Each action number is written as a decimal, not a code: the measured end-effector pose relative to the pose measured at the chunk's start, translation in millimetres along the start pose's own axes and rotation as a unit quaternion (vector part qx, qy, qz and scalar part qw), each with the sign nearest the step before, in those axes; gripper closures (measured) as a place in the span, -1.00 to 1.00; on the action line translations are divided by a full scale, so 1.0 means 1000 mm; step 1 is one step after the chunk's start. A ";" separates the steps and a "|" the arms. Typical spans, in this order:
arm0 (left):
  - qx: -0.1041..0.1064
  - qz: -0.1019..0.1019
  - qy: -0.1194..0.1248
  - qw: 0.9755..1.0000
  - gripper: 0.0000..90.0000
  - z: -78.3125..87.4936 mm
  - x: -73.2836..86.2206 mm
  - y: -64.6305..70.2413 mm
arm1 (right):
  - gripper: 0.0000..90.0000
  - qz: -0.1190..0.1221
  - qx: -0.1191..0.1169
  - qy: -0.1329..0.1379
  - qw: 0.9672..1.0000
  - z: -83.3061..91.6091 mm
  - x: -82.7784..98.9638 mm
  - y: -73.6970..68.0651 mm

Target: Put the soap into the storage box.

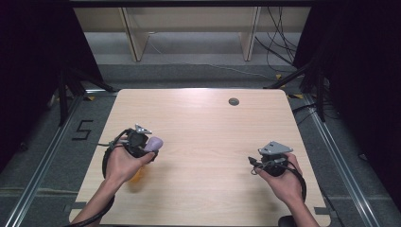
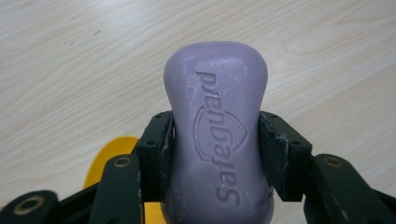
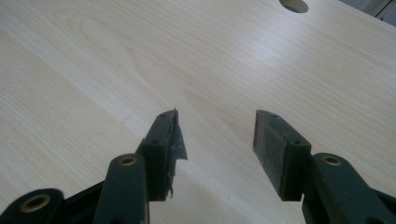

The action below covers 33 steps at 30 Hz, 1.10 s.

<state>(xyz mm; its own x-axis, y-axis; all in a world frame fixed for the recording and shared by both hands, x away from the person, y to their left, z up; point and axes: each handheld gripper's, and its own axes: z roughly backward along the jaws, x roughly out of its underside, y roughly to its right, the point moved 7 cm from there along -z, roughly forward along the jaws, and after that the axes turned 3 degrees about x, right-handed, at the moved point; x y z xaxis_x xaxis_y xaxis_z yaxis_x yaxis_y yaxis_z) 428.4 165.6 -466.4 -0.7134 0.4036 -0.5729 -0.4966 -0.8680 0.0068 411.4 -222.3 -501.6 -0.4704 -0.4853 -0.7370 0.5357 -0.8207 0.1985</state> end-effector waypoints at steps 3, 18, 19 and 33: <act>-0.007 0.010 -0.002 1.000 0.07 0.002 0.003 -0.007 | 0.13 0.001 -0.001 -0.001 1.000 0.000 0.000 0.000; -0.011 0.043 -0.012 0.999 0.08 -0.002 0.017 -0.029 | 0.13 -0.008 -0.003 -0.002 1.000 -0.001 0.001 -0.001; -0.011 0.043 -0.012 0.999 0.07 -0.002 0.017 -0.029 | 0.13 -0.002 -0.003 -0.003 1.000 -0.001 0.001 0.000; -0.035 0.065 -0.028 0.997 0.07 -0.004 0.024 -0.039 | 0.13 -0.013 -0.007 -0.008 1.000 0.000 0.001 -0.003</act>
<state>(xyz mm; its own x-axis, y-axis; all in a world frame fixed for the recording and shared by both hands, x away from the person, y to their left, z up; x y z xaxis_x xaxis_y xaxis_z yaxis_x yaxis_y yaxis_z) 433.0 208.3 -484.0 -0.7967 0.2996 -0.5248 -0.3634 -0.9314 0.0200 409.8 -220.5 -503.0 -0.4955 -0.4689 -0.7311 0.5334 -0.8286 0.1699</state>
